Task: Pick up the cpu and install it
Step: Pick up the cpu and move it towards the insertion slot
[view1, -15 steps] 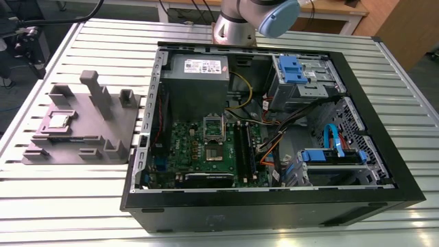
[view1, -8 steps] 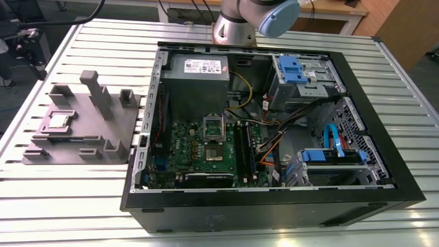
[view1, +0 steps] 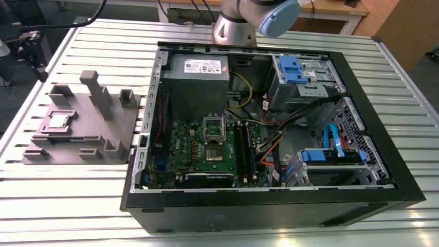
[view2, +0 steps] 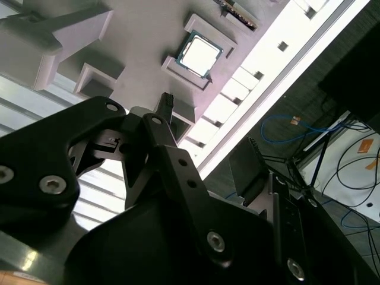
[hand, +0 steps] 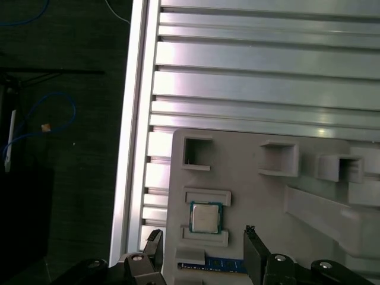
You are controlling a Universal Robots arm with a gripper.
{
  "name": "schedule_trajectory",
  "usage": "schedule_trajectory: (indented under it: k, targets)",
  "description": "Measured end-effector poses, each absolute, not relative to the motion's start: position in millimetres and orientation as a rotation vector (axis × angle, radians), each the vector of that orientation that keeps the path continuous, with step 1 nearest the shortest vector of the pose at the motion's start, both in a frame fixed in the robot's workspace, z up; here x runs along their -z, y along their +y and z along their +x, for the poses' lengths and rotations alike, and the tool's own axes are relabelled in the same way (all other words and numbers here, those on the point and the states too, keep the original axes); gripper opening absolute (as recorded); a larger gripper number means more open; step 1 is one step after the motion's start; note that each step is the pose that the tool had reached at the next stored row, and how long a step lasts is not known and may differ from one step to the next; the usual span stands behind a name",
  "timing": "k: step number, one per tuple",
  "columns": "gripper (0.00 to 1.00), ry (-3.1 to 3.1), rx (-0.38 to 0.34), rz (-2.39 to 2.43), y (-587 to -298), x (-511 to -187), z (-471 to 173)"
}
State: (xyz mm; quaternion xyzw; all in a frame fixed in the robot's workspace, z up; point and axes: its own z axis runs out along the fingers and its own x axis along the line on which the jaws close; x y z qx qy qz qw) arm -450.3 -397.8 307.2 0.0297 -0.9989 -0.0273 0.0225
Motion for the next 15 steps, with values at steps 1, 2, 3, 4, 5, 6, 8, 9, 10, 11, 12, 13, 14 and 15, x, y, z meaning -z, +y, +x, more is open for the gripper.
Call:
schedule_trajectory:
  k: [1,2,3,4,5,6,8,9,10,11,12,13,14,15]
  targets:
    - [0.65,-3.094,0.085,0.092,-398,-306,-450]
    - [0.65,-3.094,0.085,0.092,-398,-305,-450]
    - [0.65,-3.094,0.085,0.092,-398,-304,-450]
    - [0.65,-3.094,0.085,0.092,-398,-303,-450]
    - [0.65,-3.094,0.085,0.092,-398,-301,-450]
    - [0.65,-3.095,0.085,0.092,-398,-300,-450]
    - [0.65,-3.095,0.085,0.092,-398,-298,-450]
    - [0.65,-3.095,0.085,0.092,-399,-297,-450]
    - [0.65,-3.095,0.085,0.092,-399,-296,-450]
    - [0.65,-3.096,0.085,0.092,-399,-295,-450]
    - [0.65,-3.096,0.086,0.092,-399,-294,-450]
    - [0.65,-3.096,0.086,0.092,-400,-293,-450]
    - [0.65,-3.096,0.086,0.092,-400,-292,-450]
    - [0.65,-3.096,0.086,0.092,-400,-291,-450]
